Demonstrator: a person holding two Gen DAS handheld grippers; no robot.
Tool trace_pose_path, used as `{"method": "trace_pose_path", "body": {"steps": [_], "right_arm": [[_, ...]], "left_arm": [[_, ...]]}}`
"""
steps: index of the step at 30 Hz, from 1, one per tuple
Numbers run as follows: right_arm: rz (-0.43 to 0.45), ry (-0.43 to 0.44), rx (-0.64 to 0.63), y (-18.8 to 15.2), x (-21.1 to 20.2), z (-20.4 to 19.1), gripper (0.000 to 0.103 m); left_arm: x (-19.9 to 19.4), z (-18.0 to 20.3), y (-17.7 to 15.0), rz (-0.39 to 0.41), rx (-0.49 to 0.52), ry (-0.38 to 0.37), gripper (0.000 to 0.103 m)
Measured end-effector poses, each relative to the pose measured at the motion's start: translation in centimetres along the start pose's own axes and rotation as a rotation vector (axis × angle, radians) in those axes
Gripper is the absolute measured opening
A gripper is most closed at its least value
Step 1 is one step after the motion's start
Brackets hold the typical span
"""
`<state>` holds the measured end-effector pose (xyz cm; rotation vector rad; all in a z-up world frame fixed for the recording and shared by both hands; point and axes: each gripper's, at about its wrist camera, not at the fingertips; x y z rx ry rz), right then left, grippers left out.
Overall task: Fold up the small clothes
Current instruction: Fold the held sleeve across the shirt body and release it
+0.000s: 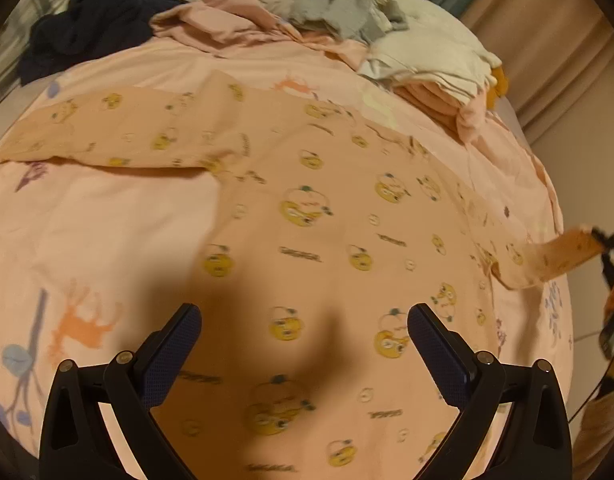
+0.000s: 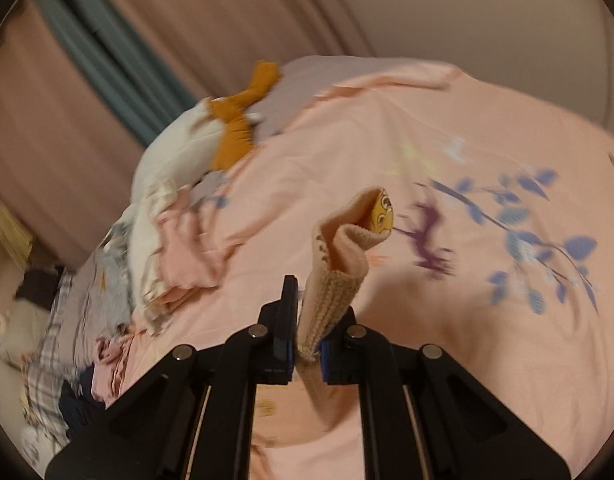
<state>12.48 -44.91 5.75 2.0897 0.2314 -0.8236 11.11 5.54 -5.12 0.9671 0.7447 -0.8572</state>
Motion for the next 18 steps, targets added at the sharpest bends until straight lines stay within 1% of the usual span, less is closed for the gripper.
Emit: {"method": "trace_pose_path", "body": {"steps": [4,8,10,11,14,18], "right_arm": [[-0.009,0.050,-0.141,-0.3,0.1,-8.2,0.010],[-0.024,0.099,-0.305,-2.4,0.6,-16.9,0.010],[-0.028,0.118,-0.389,-4.1,1.1,-20.8,0.010],[-0.031,0.121,-0.419,-4.8,1.3,-22.1,0.010],[-0.059,0.119,-0.557,-8.6,3.2,-26.9,0.010],[-0.115,0.133,-0.685,-14.0,5.7,-31.2,0.010]], "left_arm": [[-1.1,-2.2,0.3,0.011,-0.027,-0.003,0.102],[-2.0,-4.2,0.4,0.022,-0.054,-0.001,0.102],[-2.4,-5.4,0.5,0.032,-0.075,-0.001,0.102],[-2.6,-6.0,0.5,0.036,-0.086,-0.003,0.102],[-3.0,-7.7,0.6,0.044,-0.115,-0.001,0.102],[-3.0,-9.7,0.8,0.040,-0.148,0.006,0.102]]}}
Point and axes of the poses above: each gripper's, at about its wrist camera, not at the fingertips, and x roughly the way its jaws point, z to its right, y to its top, and after that the axes turned 5 degrees about -x, right-handed
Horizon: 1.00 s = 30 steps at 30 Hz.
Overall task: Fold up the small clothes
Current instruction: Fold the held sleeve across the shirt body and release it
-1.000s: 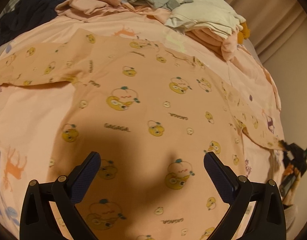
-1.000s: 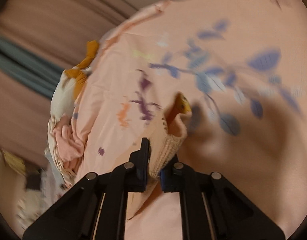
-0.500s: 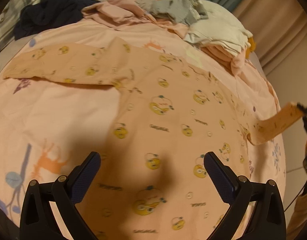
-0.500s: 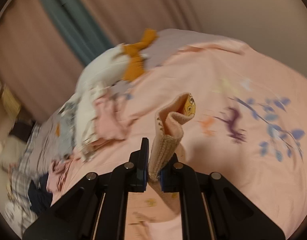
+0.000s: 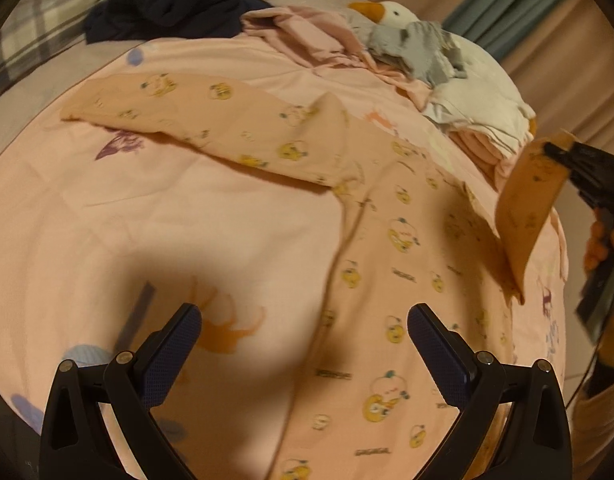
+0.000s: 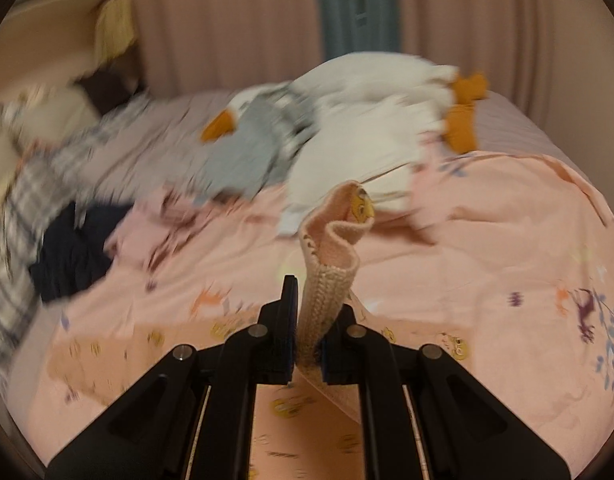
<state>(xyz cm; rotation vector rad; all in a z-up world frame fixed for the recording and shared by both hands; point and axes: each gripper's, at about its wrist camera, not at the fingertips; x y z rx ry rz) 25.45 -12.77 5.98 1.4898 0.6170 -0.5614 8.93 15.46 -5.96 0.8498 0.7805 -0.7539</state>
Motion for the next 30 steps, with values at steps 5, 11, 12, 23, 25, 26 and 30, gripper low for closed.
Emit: {"method": "trace_pose_path", "body": {"steps": [5,11,12,23,25,26,30], "right_arm": [[-0.058,0.013,-0.145,-2.5,3.9,-6.2,0.010],[-0.169,0.006,-0.289,-6.8,8.1,-11.2,0.013],[-0.186,-0.001,-0.315,-7.6,8.7,-11.8,0.013],[-0.264,0.221,-0.272,-9.8,9.5,-12.2,0.058],[-0.223,0.326,-0.204,-9.0,7.7,-10.7,0.064],[-0.204,0.364,-0.161,-8.7,7.0,-9.8,0.067],[-0.156,0.458,0.063,-8.5,5.1,-4.3,0.073]], "left_arm": [[0.2,-1.7,0.5,-0.002,-0.034,-0.001,0.102],[0.3,-2.7,0.9,0.006,-0.054,0.000,0.102],[0.4,-2.9,1.0,0.008,-0.058,0.000,0.102],[0.5,-1.8,2.7,0.027,-0.069,-0.067,0.102],[0.5,-1.0,3.0,0.028,-0.044,-0.075,0.102],[0.5,-0.7,3.1,0.031,-0.036,-0.079,0.102],[0.9,1.9,4.1,0.040,0.023,-0.129,0.102]]}}
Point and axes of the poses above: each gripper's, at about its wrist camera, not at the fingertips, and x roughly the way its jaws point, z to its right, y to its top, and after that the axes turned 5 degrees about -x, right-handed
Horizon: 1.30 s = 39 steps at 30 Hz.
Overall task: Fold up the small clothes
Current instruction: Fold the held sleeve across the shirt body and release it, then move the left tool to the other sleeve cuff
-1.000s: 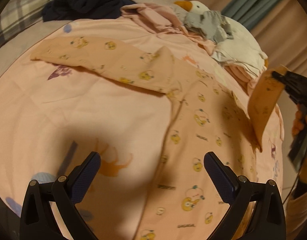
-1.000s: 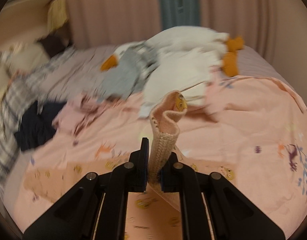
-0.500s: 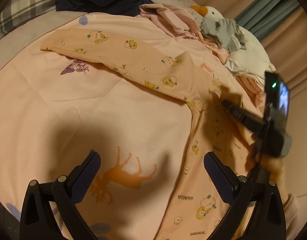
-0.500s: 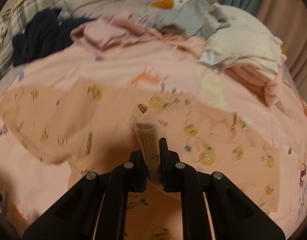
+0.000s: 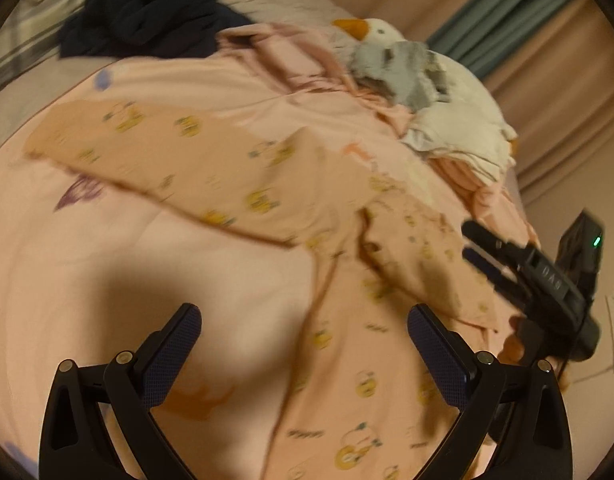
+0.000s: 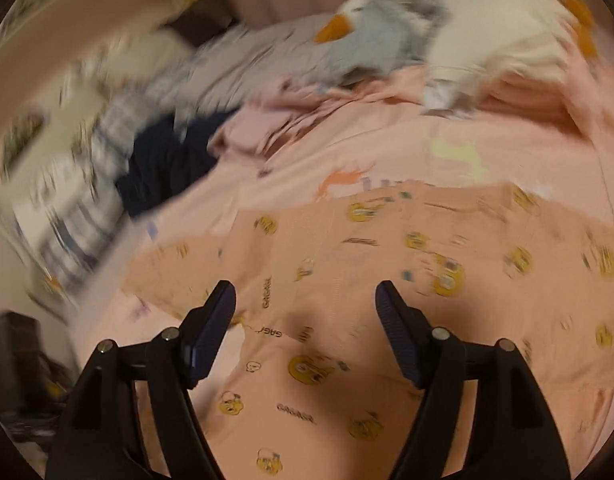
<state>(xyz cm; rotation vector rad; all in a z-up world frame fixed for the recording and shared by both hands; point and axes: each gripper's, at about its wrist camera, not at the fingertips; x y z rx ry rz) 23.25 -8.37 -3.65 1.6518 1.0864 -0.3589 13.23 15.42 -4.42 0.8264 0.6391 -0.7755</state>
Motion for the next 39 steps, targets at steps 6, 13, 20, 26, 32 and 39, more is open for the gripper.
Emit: {"method": "trace_pose_path", "body": {"steps": [6,13,20,26,32,39], "right_arm": [[-0.028,-0.121,0.188,-2.4,-1.5,7.4,0.032],[0.039,-0.093,0.350,-5.5,-3.6,12.5,0.029],[0.043,-0.074,0.419,-7.3,-4.2,15.3,0.030],[0.043,-0.065,0.445,-8.5,-5.3,16.8,0.027],[0.075,0.012,0.513,-9.5,-6.9,16.3,0.046],[0.101,0.045,0.506,-10.9,-9.2,14.0,0.062]], "left_arm": [[2.3,4.4,1.6,-0.030,0.070,-0.145,0.098],[8.3,8.4,2.7,-0.143,0.077,-0.317,0.065],[13.8,7.8,2.9,-0.186,0.004,-0.229,0.064],[14.2,6.3,2.6,-0.214,-0.018,-0.200,0.055],[10.5,4.9,2.7,-0.201,-0.058,-0.245,0.066],[4.7,-0.9,3.2,-0.089,-0.170,-0.230,0.073]]}}
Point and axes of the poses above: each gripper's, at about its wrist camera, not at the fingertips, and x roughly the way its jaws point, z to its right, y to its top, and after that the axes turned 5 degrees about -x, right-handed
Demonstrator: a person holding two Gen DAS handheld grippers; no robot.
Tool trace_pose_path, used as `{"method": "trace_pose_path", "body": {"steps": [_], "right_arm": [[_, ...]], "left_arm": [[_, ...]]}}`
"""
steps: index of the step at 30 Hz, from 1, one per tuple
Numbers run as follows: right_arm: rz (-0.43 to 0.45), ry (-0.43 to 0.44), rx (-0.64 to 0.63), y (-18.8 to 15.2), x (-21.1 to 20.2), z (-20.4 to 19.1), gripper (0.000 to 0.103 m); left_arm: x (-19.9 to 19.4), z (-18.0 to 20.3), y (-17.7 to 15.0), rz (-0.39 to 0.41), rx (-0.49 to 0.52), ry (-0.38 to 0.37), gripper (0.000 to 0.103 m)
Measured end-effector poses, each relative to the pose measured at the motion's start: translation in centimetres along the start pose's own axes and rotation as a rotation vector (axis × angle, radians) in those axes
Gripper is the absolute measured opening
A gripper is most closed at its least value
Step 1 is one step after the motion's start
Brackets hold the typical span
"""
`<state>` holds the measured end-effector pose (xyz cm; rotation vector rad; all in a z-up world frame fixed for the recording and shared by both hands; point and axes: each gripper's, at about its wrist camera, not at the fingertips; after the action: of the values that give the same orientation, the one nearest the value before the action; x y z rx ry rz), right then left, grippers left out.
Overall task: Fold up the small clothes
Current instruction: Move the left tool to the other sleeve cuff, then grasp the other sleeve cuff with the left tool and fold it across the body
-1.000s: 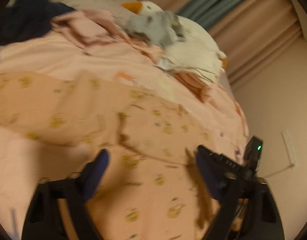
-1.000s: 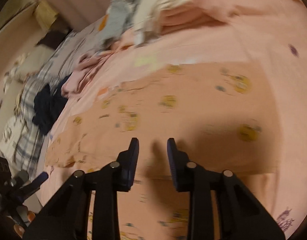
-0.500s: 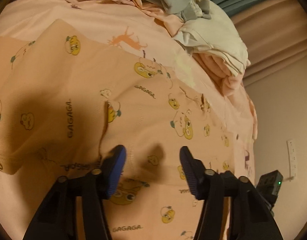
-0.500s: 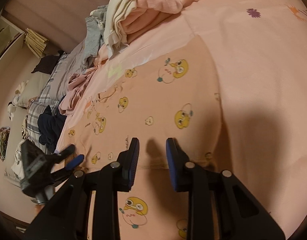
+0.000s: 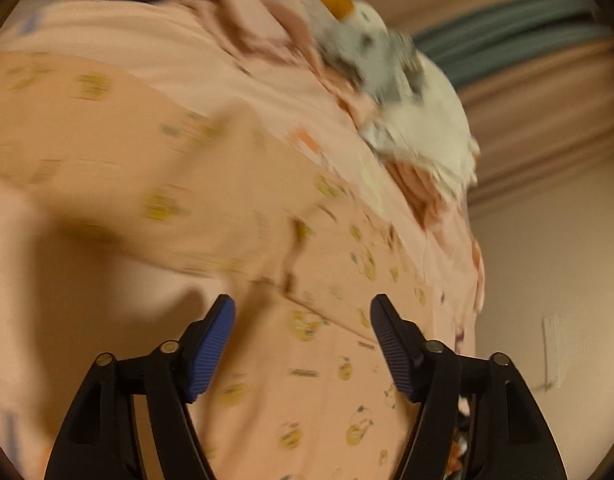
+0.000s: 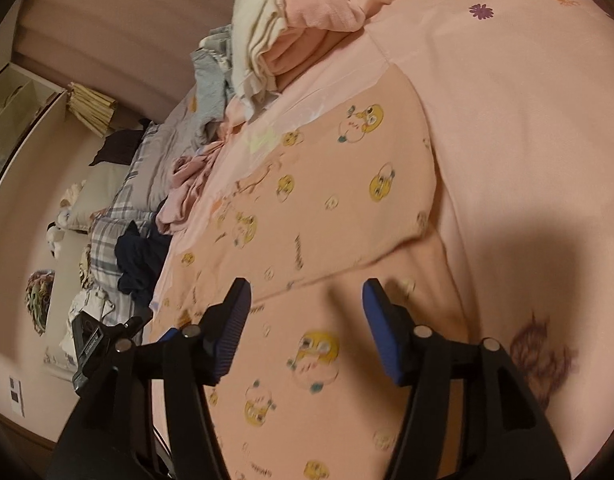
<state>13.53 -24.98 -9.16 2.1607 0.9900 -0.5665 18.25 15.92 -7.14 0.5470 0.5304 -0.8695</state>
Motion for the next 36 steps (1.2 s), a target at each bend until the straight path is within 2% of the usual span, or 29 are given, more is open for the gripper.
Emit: {"method": "trace_pose_path", "body": {"steps": [4,6,10,14,17,19,27,32,35,36], "right_arm": [[0.012,0.023,-0.017,-1.4,-1.1,-0.8,0.066],[0.019,0.038,-0.024,-1.9,-1.6,-1.1,0.068],[0.019,0.068,-0.012,-2.9,-2.1,-1.2,0.071],[0.034,0.079,-0.020,-3.8,-2.6,-1.6,0.071],[0.032,0.080,-0.003,-4.2,-2.5,-1.6,0.072],[0.028,0.070,0.005,-4.2,-2.2,-1.4,0.072],[0.028,0.068,0.011,-4.2,-1.8,-1.6,0.072],[0.023,0.064,0.004,-4.2,-1.3,-2.0,0.072],[0.014,0.055,0.000,-4.3,-0.9,-2.2,0.072],[0.011,0.049,-0.001,-4.4,-0.7,-2.2,0.072]], "left_arm": [[-4.8,-4.0,1.1,0.126,-0.096,0.028,0.075],[-7.0,-6.7,1.9,0.185,-0.176,0.033,0.078],[-10.1,-11.8,3.1,0.306,-0.338,0.001,0.079],[-10.7,-14.7,4.5,0.349,-0.431,-0.032,0.079],[-10.1,-15.6,5.3,0.351,-0.462,-0.057,0.079],[-9.7,-16.3,5.9,0.364,-0.476,-0.047,0.079],[-10.4,-18.7,8.2,0.425,-0.509,-0.082,0.079],[-10.4,-19.2,9.8,0.448,-0.516,-0.073,0.079],[-10.4,-19.1,10.2,0.461,-0.498,-0.026,0.078],[-10.6,-19.0,10.2,0.467,-0.486,-0.002,0.073]]}}
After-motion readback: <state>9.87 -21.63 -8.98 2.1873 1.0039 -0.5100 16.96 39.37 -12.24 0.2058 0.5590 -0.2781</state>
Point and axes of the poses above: each gripper's, at about its wrist camera, not at the fingertips, and x roughly the way its jaws point, z to its right, y to its top, and after that the axes turned 5 degrees about -x, right-handed
